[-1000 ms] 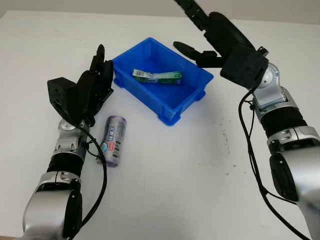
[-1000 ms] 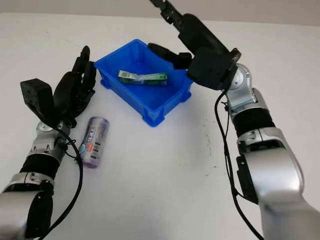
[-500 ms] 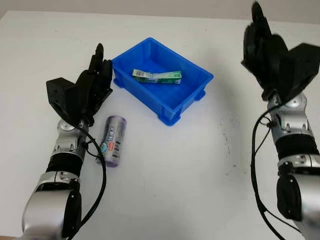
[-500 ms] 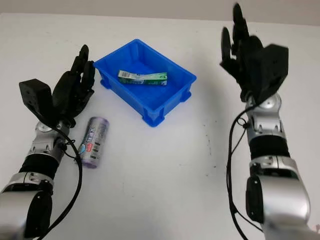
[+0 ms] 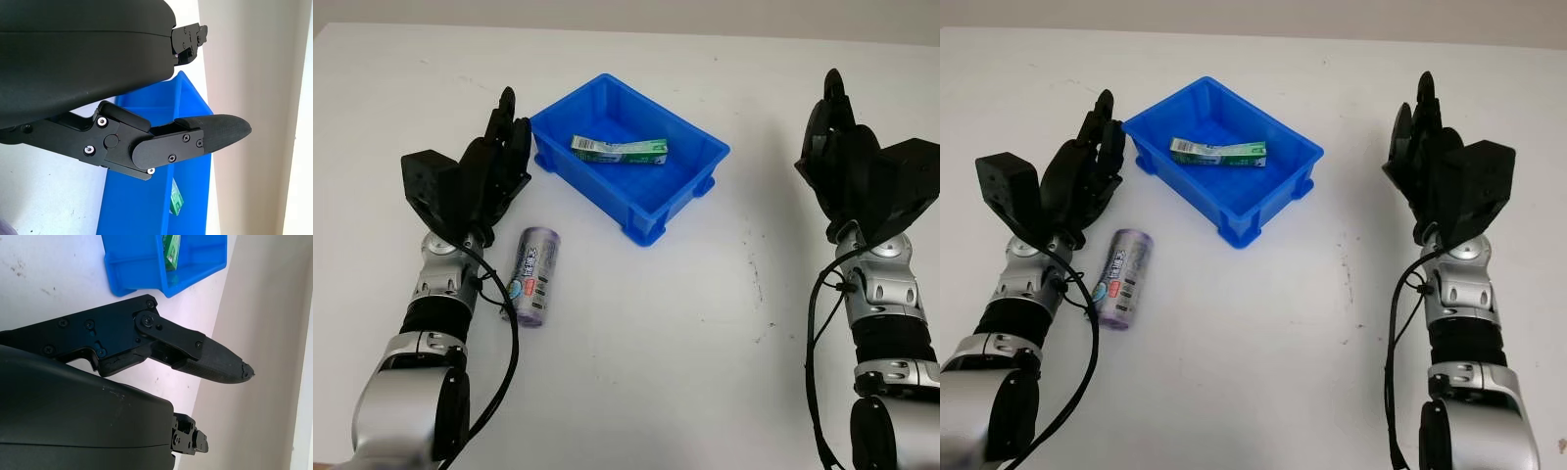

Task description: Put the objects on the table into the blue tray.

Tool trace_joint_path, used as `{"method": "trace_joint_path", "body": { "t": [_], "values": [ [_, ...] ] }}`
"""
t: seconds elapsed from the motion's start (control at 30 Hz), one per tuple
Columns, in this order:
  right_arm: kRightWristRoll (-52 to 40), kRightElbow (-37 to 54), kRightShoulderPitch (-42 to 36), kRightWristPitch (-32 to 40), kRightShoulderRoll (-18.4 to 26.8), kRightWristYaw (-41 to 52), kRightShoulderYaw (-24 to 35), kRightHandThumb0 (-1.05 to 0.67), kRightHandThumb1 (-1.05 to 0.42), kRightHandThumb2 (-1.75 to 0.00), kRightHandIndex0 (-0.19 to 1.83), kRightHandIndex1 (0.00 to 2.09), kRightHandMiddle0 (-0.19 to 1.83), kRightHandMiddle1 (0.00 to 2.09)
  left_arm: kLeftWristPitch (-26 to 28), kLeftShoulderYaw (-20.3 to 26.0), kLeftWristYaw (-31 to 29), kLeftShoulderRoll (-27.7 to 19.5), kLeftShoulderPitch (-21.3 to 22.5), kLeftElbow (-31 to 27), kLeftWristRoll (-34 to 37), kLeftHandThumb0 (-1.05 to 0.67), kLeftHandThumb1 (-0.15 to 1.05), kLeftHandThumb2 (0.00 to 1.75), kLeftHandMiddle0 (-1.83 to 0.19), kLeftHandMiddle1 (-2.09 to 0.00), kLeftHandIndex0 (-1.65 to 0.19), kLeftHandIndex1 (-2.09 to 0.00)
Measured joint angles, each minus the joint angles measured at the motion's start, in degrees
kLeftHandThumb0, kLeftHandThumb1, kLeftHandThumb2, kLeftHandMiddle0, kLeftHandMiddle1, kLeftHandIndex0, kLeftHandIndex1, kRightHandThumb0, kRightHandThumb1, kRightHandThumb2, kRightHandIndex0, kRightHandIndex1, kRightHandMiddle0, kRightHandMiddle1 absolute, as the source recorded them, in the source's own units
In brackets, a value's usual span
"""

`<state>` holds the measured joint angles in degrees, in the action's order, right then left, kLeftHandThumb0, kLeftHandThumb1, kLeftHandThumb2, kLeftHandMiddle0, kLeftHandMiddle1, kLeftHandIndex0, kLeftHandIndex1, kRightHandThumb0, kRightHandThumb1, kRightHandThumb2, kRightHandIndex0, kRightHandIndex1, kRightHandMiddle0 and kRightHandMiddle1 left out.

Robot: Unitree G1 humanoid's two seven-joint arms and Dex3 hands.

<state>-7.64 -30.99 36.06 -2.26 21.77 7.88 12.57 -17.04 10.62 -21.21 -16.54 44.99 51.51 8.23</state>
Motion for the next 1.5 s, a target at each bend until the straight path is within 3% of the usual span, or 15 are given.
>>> {"method": "trace_joint_path", "body": {
  "t": [0.17, 0.4, 0.6, 0.73, 0.8, 0.93, 1.07, 1.17, 1.2, 1.3, 1.5],
  "values": [
    [0.0, 2.1, 0.0, 1.1, -0.7, 0.0, -0.3, -0.71, -1.05, -0.90, -0.19, 0.00, -0.19, 0.00, -1.7, 0.2, -1.5, -1.3, -0.5, -1.9, 0.0, -0.78, 1.05, 0.61, 0.19, 0.00, 0.19, 0.00],
    [0.0, 4.1, 0.0, 2.5, -0.9, 0.4, -0.5, -0.71, -1.05, -0.92, -0.19, 0.00, -0.19, 0.00, -6.5, -1.3, -16.6, -12.1, -3.7, -17.1, 0.2, -0.89, 1.05, 0.56, 0.19, 0.00, 0.19, -0.01],
    [0.6, 3.8, 0.4, 2.9, -1.0, 1.0, -1.0, -0.69, -1.05, -0.93, -0.19, 0.00, -0.19, 0.00, 1.4, -2.3, -23.7, -21.4, -7.8, -33.0, -0.1, -0.95, 1.05, 0.42, 0.19, -0.03, 0.17, -0.05],
    [0.5, 3.3, 0.6, 2.9, -1.1, 2.0, -1.1, -0.69, -1.05, -0.94, -0.19, 0.00, -0.19, 0.00, 6.2, -3.9, -30.9, -26.6, -9.8, -38.6, 0.4, -0.87, 1.01, 0.15, 0.19, -0.01, 0.19, -0.01],
    [0.5, 3.2, 0.8, 2.9, -1.1, 2.2, -1.1, -0.70, -1.05, -0.93, -0.19, 0.00, -0.19, 0.00, 3.7, -5.9, -33.6, -29.8, -10.2, -41.3, -3.0, -0.85, 0.90, 0.05, 0.19, 0.00, 0.19, 0.00],
    [0.6, 2.2, 1.3, 2.7, -1.1, 2.6, -1.1, -0.69, -1.05, -0.93, -0.19, 0.00, -0.19, 0.00, -9.8, -10.2, -34.3, -36.4, -10.3, -45.6, -15.7, -0.71, 0.78, 0.02, 0.17, -0.03, 0.17, -0.03],
    [0.8, 1.0, 1.7, 1.9, -1.1, 2.7, -1.1, -0.71, -1.05, -0.91, -0.19, 0.00, -0.19, 0.00, -18.1, -12.6, -31.3, -39.6, -10.3, -47.8, -26.7, -0.68, 0.75, 0.03, 0.15, -0.06, 0.14, -0.05],
    [1.3, 0.0, 2.3, 1.2, -1.1, 2.7, -1.4, -0.72, -1.05, -0.90, -0.19, 0.00, -0.19, 0.00, -24.9, -13.3, -25.0, -41.4, -10.6, -49.8, -37.8, -0.65, 0.74, 0.04, 0.11, -0.07, 0.09, -0.07],
    [1.3, -0.3, 2.4, 1.1, -1.1, 2.9, -1.4, -0.72, -1.05, -0.90, -0.19, 0.00, -0.19, 0.00, -27.5, -13.3, -21.9, -41.8, -10.9, -50.2, -41.7, -0.39, 0.84, 0.07, 0.09, -0.07, 0.06, -0.08],
    [1.2, -0.6, 2.5, 0.8, -1.1, 3.5, -1.5, -0.72, -1.05, -0.90, -0.19, 0.00, -0.19, 0.00, -36.2, -13.3, -8.5, -42.7, -11.9, -50.8, -54.5, -0.06, 1.01, 0.10, 0.05, -0.07, 0.01, -0.08],
    [1.0, -0.7, 2.6, 0.8, -1.1, 3.9, -1.6, -0.73, -1.05, -0.89, -0.19, 0.00, -0.19, 0.00, -42.9, -13.7, 11.1, -44.6, -13.2, -50.3, -69.5, -0.11, 1.03, 0.08, 0.05, -0.05, 0.01, -0.06]
  ]
}}
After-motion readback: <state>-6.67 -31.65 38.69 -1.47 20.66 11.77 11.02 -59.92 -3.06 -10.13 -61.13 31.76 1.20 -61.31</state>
